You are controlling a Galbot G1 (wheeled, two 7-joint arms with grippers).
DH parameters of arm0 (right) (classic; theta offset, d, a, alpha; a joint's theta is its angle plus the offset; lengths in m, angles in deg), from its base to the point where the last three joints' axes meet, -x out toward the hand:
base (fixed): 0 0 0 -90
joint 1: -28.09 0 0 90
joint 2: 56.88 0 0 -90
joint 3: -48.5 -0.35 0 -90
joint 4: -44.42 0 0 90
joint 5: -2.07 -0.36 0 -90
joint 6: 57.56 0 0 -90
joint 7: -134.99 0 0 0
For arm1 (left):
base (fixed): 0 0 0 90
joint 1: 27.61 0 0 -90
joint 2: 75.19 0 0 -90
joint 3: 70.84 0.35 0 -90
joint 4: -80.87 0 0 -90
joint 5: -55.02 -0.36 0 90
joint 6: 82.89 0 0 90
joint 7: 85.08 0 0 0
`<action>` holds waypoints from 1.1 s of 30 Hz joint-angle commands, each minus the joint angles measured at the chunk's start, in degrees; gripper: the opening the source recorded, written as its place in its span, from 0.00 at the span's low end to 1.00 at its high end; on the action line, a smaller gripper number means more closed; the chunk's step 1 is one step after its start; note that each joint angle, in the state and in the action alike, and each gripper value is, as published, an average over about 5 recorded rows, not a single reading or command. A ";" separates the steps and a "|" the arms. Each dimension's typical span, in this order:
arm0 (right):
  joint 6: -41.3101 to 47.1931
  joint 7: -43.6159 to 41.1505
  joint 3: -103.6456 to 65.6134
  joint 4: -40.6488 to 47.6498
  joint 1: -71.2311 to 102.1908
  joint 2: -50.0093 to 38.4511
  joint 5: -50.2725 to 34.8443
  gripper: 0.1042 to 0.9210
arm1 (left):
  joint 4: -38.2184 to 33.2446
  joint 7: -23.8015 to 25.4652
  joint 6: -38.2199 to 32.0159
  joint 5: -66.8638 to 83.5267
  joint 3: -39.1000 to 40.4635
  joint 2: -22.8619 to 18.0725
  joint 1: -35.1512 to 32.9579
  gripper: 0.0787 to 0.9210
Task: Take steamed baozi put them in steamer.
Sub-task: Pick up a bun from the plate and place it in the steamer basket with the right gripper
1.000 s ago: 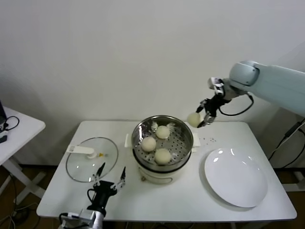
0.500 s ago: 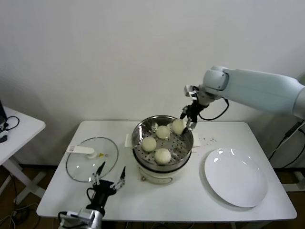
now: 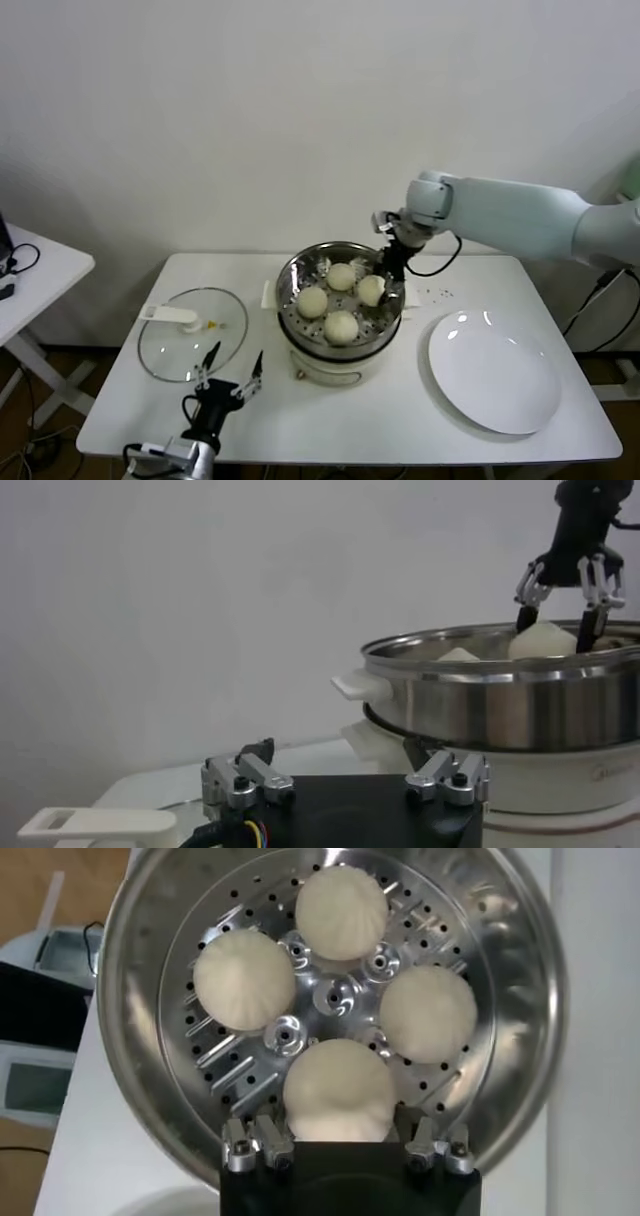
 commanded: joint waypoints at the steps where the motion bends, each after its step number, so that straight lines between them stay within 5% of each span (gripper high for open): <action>1: -0.07 -0.06 -0.55 2.74 3.08 2.56 1.89 0.73 | 0.31 0.07 -0.15 -0.02 -0.01 0.04 -0.05 0.88; 26: -0.28 -0.27 -0.92 2.60 3.24 1.75 2.93 0.74 | 0.59 0.10 -0.36 -0.43 0.33 -0.62 -0.11 0.88; 33: -0.44 -0.72 -1.44 2.10 2.52 0.90 1.99 0.86 | 0.64 0.07 -0.35 -0.59 0.54 -0.67 -0.01 0.88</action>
